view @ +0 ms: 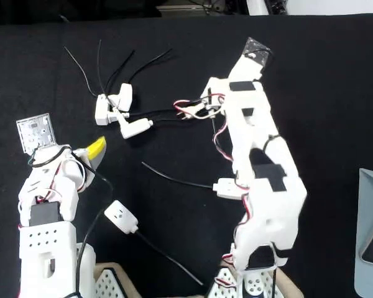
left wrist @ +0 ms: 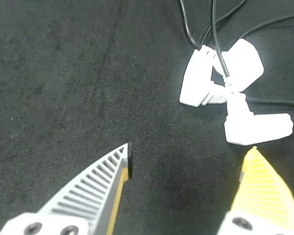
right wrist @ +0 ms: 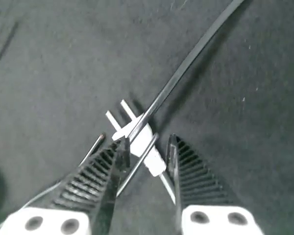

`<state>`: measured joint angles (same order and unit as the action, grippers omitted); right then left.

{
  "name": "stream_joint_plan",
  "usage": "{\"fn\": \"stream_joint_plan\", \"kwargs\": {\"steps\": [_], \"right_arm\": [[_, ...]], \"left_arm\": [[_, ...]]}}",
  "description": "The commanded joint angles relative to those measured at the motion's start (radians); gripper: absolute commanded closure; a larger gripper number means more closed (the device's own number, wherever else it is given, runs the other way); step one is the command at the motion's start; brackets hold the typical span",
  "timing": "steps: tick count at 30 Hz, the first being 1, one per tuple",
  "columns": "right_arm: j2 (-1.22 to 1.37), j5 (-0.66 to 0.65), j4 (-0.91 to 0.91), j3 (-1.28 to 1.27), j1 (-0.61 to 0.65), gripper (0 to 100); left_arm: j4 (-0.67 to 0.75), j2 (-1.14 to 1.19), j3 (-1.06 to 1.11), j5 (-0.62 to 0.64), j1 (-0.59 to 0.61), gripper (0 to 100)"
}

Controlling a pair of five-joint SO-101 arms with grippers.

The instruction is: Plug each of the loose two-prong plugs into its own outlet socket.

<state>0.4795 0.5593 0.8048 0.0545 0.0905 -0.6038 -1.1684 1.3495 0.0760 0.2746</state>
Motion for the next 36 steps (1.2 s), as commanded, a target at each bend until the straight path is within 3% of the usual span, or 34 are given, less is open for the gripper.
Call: {"fn": "stream_joint_plan", "kwargs": {"steps": [1, 11, 15, 27, 36], "right_arm": [[0.047, 0.017, -0.018, 0.124, -0.029, 86.4], [0.232, 0.017, 0.002, 0.328, -0.026, 86.9], [0.254, 0.064, 0.104, 0.403, -0.043, 99.3], [0.031, 0.089, 0.499, 0.499, -0.043, 98.7], [-0.216, -0.132, 0.73, 0.499, 0.037, 98.7]], "left_arm": [[0.031, -0.009, -0.004, 0.002, -0.002, 65], [0.031, -0.009, -0.004, 0.002, -0.002, 65], [0.031, -0.009, -0.004, 0.002, -0.002, 65], [0.032, -0.009, -0.001, 0.002, -0.002, 65], [0.032, -0.009, -0.001, 0.002, -0.002, 65]]}}
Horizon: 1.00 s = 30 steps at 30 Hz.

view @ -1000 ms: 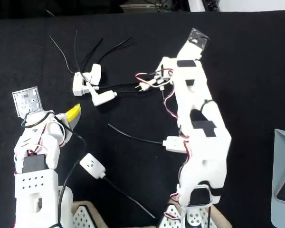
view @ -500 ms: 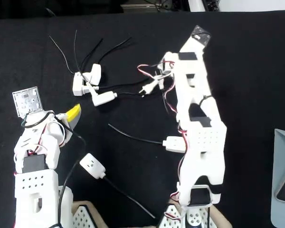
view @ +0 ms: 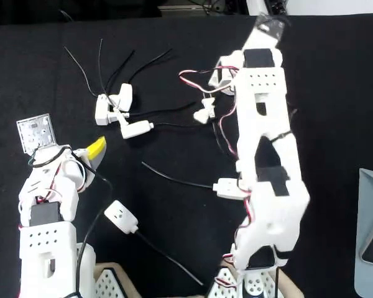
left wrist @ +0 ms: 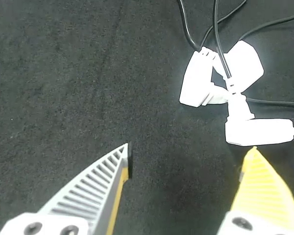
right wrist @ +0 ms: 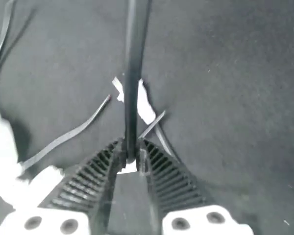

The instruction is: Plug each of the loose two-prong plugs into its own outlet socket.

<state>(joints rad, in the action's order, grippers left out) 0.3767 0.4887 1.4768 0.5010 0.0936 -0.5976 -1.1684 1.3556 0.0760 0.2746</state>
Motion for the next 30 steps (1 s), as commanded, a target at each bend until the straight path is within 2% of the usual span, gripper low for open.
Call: {"fn": "stream_joint_plan", "kwargs": {"steps": [1, 8, 14, 17, 22, 27, 30], "right_arm": [[-0.131, -0.087, 0.081, 0.053, 0.041, 98.7], [-0.148, -0.29, 0.215, 0.041, 0.12, 98.7], [-0.065, -0.43, 0.149, -0.05, 0.221, 98.5], [-0.015, -0.44, 0.097, -0.051, 0.27, 95.9], [-0.024, -0.44, 0.147, 0.033, 0.321, 79.6], [-0.056, -0.443, 0.269, 0.068, 0.351, 80.0], [-0.041, -0.445, 0.269, 0.019, 0.351, 83.0]], "left_arm": [[0.026, -0.009, -0.007, 0.002, -0.002, 65], [0.026, -0.009, -0.007, 0.002, -0.002, 65], [0.026, -0.009, -0.007, 0.002, -0.002, 65], [0.026, -0.009, -0.007, 0.0, -0.002, 65], [0.026, -0.009, -0.007, 0.0, -0.001, 65], [0.026, -0.009, -0.008, 0.0, 0.005, 65], [0.026, -0.009, -0.008, 0.0, 0.005, 65]]}}
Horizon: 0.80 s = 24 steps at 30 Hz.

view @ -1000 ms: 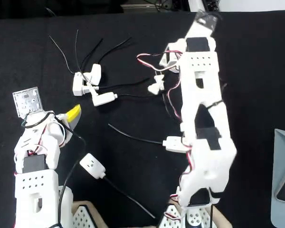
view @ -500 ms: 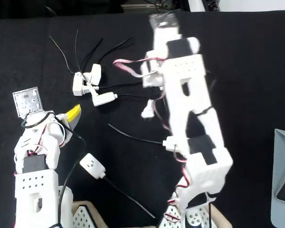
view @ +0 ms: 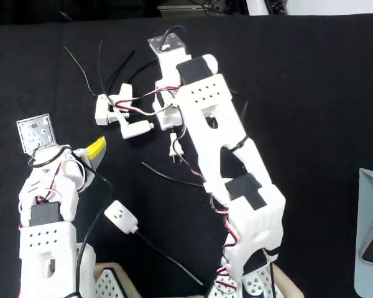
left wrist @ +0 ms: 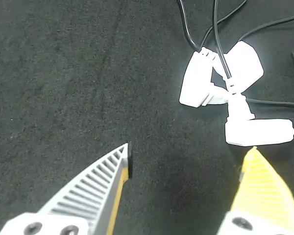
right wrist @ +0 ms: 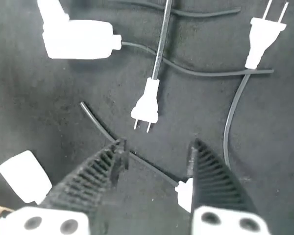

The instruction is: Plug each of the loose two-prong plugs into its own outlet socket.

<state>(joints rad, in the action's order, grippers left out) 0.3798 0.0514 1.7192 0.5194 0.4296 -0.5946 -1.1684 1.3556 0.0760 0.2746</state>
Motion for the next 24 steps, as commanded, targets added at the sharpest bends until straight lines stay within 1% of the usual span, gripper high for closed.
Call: {"fn": "stream_joint_plan", "kwargs": {"steps": [1, 5, 10, 19, 24], "right_arm": [[-0.031, -0.008, 0.008, -0.033, 0.015, 83.9], [0.025, -0.008, -0.12, -0.166, 0.012, 84.8], [0.073, -0.008, -0.25, -0.242, -0.002, 84.7], [0.193, -0.008, -0.276, -0.239, -0.003, 84.7], [0.217, -0.006, -0.293, -0.239, -0.052, 84.8]], "left_arm": [[0.023, -0.009, -0.008, 0.0, 0.005, 65], [0.023, -0.009, -0.008, 0.0, 0.005, 65], [0.023, -0.009, -0.007, 0.0, 0.005, 65], [0.023, -0.009, -0.007, 0.0, 0.005, 65], [0.023, -0.009, -0.007, 0.0, 0.005, 65]]}}
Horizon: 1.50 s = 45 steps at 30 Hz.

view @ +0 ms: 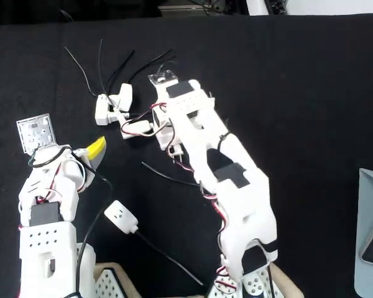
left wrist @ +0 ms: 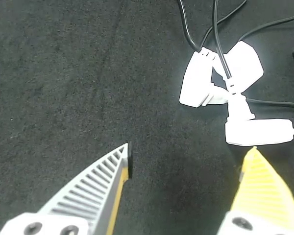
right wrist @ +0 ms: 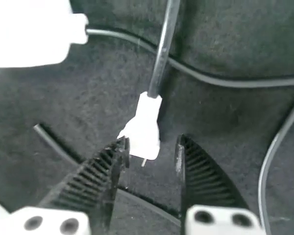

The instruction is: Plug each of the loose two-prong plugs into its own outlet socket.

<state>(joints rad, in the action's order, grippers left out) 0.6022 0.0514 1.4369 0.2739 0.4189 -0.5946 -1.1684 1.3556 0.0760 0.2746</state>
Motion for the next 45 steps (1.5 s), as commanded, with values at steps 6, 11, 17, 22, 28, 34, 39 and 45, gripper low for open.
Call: {"fn": "stream_joint_plan", "kwargs": {"steps": [6, 11, 17, 22, 28, 34, 39, 45], "right_arm": [[0.001, -0.006, -0.011, -0.002, -0.049, 84.9], [0.028, 0.0, -0.028, 0.007, -0.002, 84.9], [0.065, 0.0, -0.052, 0.007, 0.048, 85.0], [0.065, 0.002, -0.054, 0.008, 0.048, 89.2], [0.064, 0.002, -0.018, 0.068, 0.044, 98.5], [0.038, -0.002, 0.041, 0.079, 0.049, 98.6], [0.048, 0.0, 0.057, 0.077, 0.049, 89.7], [0.039, 0.002, 0.075, 0.087, 0.049, 92.3]], "left_arm": [[0.023, -0.009, -0.007, 0.0, 0.004, 65], [0.023, -0.009, -0.007, 0.0, 0.004, 65], [0.023, -0.009, -0.007, 0.0, 0.005, 65], [0.023, -0.009, -0.007, 0.0, 0.004, 65], [0.023, -0.009, -0.007, 0.0, 0.004, 65], [0.023, -0.009, -0.007, 0.0, 0.002, 65], [0.023, -0.009, -0.007, 0.0, 0.001, 65], [0.023, -0.009, -0.007, 0.0, 0.001, 65]]}}
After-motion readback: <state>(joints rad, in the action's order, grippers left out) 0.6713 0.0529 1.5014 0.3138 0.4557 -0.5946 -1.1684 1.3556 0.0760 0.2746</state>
